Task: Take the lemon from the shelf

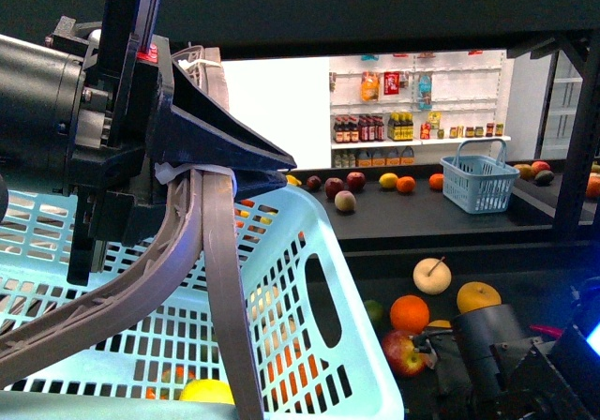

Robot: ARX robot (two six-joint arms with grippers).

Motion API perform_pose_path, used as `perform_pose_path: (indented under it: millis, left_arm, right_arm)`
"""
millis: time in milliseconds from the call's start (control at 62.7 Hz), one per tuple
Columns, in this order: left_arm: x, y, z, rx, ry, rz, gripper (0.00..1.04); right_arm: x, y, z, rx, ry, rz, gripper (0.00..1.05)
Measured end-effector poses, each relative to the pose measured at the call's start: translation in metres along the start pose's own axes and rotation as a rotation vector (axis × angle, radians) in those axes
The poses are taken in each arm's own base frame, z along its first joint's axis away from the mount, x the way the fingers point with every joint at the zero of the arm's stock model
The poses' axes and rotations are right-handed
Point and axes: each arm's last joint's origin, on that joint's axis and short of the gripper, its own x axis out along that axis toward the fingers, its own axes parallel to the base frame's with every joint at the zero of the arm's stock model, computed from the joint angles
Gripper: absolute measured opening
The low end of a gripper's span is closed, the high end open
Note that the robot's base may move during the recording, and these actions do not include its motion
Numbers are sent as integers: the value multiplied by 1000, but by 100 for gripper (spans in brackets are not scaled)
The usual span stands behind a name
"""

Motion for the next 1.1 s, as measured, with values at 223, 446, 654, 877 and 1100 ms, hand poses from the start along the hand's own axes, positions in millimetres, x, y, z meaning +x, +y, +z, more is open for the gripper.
perform_pose_path:
  millis: [223,446,654,877,1100]
  left_arm:
    - [0,0,0,0,-1,0,9]
    - [0,0,0,0,0,0,9]
    - [0,0,0,0,-1,0,9]
    - [0,0,0,0,0,0,9]
    - [0,0,0,0,0,0,9]
  right_arm:
    - [27,17,-2,-18,14,27,102]
    - [41,37,4,-37,1,39,102]
    - [54,50,0,-54,18,48,102]
    - [72,50,-7,-59,30,25,102]
    - [89,50,-5,-70,28,11,102]
